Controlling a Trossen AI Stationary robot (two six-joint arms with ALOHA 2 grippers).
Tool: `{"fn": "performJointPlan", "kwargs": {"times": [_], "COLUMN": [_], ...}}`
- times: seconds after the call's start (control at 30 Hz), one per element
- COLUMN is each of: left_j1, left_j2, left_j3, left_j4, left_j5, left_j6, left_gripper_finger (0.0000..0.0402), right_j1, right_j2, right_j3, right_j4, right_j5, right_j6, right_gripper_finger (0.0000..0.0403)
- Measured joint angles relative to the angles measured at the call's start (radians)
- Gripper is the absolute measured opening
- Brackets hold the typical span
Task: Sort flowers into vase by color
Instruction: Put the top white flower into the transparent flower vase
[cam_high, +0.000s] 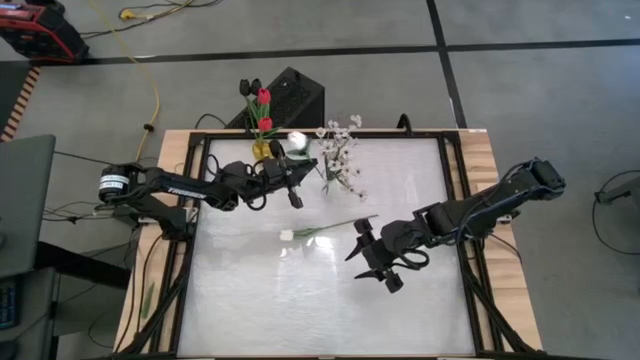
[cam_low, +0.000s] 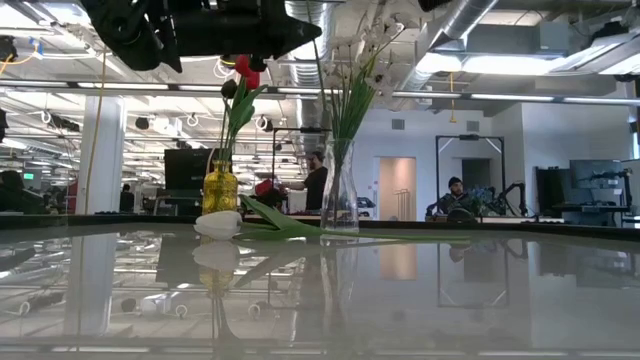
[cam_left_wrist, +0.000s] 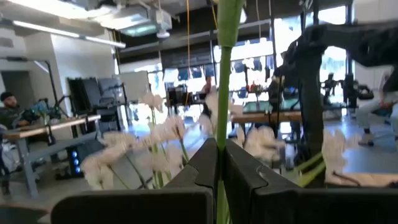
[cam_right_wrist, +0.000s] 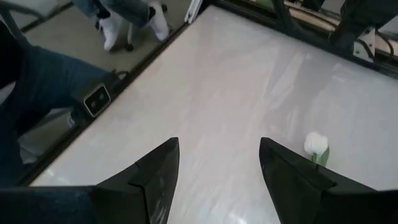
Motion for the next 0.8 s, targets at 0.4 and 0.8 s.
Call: {"fn": "performJointPlan", "kwargs": {"times": [0.4, 0.8], "left_j1": [0.046, 0.069], "left_j2": [0.119, 0.178], "left_j3": [0.000, 0.000], "left_j4": [0.119, 0.132], "left_j5": [0.022, 0.001], "left_j6": [-0.090, -0.153], "left_gripper_finger": [0.0000, 0.0000], "right_j1": [-0.050, -0.165], "right_j2": [-0.001, -0.013], "right_j3": [-0.001, -0.001], "right_j4": [-0.003, -0.046], "right_j5": [0.000, -0.004], "right_j6": [-0.042, -0.060], "right_gripper_finger": [0.0248, 0.0248]}}
